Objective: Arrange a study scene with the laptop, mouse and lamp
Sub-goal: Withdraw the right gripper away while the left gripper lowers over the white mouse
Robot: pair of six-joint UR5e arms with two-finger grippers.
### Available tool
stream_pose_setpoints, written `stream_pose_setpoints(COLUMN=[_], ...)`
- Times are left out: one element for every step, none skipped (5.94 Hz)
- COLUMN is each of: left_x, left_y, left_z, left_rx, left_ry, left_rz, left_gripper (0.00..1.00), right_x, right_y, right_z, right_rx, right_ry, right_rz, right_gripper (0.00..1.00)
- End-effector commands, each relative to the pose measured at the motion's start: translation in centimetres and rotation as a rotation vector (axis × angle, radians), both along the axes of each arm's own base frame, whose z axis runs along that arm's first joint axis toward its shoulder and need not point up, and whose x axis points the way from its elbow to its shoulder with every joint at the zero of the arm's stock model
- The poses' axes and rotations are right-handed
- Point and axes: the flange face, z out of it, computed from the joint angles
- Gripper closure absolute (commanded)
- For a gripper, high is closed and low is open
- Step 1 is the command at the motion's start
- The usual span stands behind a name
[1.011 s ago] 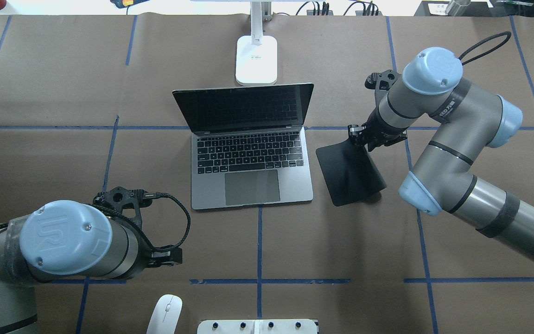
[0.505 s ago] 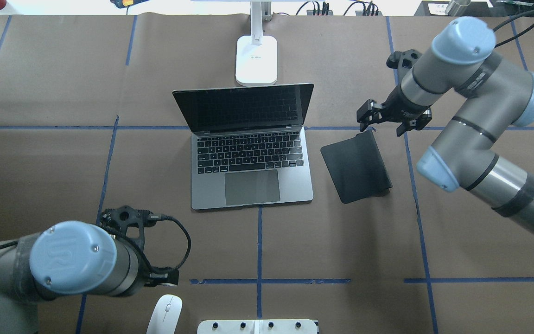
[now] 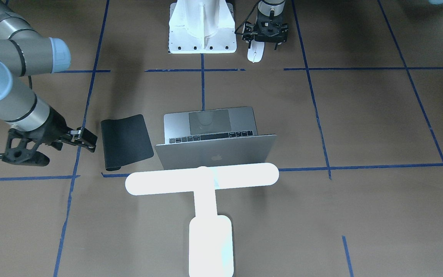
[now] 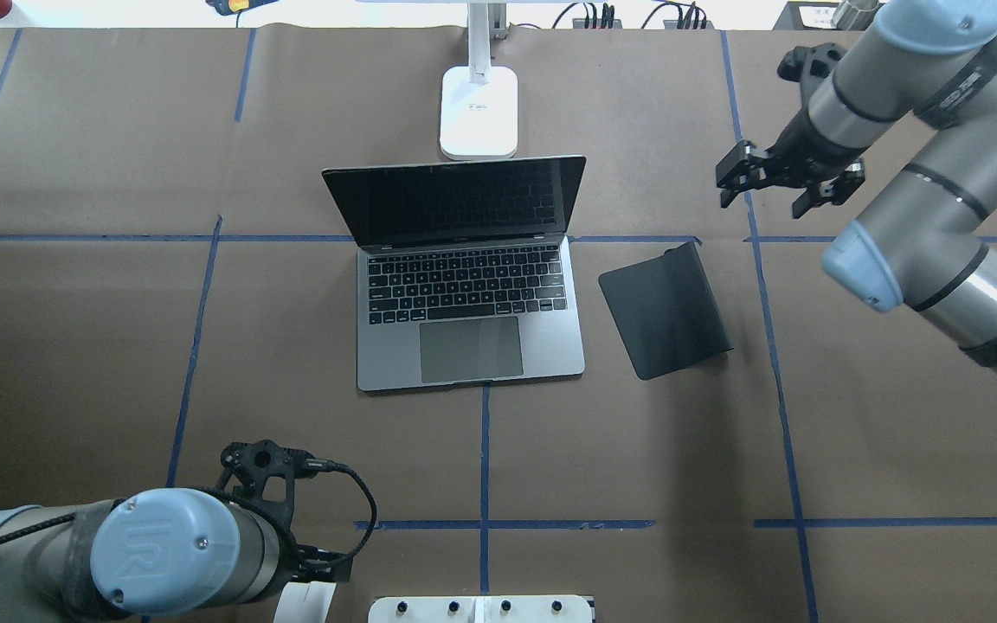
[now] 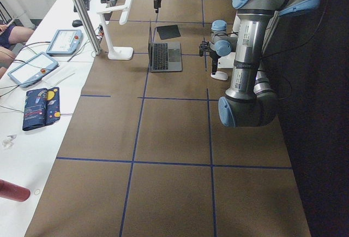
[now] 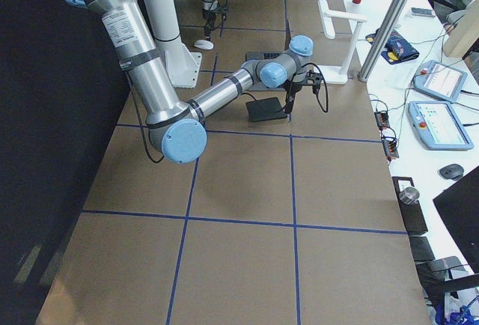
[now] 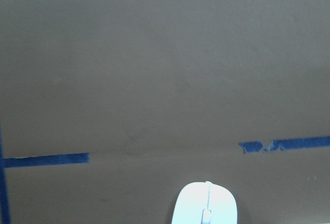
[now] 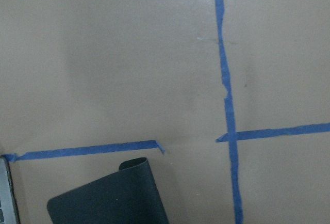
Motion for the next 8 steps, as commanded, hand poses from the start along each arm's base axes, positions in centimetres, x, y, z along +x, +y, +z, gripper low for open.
stream_pose_setpoints(left_x=[1.1,1.8,2.5,3.4,4.3,4.7,4.7,4.5], left_y=[1.5,1.6,1.9,1.9,1.9,1.9,2.0,1.8], left_z=[0.4,0.9,1.7,2.6,3.4,3.7,3.7,3.5], left_rx=[0.006,0.001,0.001,0.000,-0.001,0.000,-0.001,0.003], left_ry=[0.016,0.003,-0.014,-0.020,-0.005,0.004,0.004,0.009], left_rz=[0.032,0.032,0.041,0.042,0.044,0.044,0.044,0.043], left_gripper=[0.00,0.00,0.00,0.00,0.00,0.00,0.00,0.32], right_x=[5.3,7.5,8.0,7.9,7.9,7.9,7.9,7.9], right_y=[-1.6,-2.3,-2.4,-2.3,-2.3,-2.3,-2.3,-2.3], right_z=[1.1,1.6,1.4,1.4,1.4,1.4,1.4,1.4], right_rx=[0.058,0.091,0.100,0.102,0.100,0.100,0.100,0.102], right_ry=[0.084,0.102,0.102,0.103,0.103,0.103,0.103,0.103], right_rz=[-0.085,-0.116,-0.118,-0.120,-0.120,-0.120,-0.120,-0.119], right_gripper=[0.00,0.00,0.00,0.00,0.00,0.00,0.00,0.00])
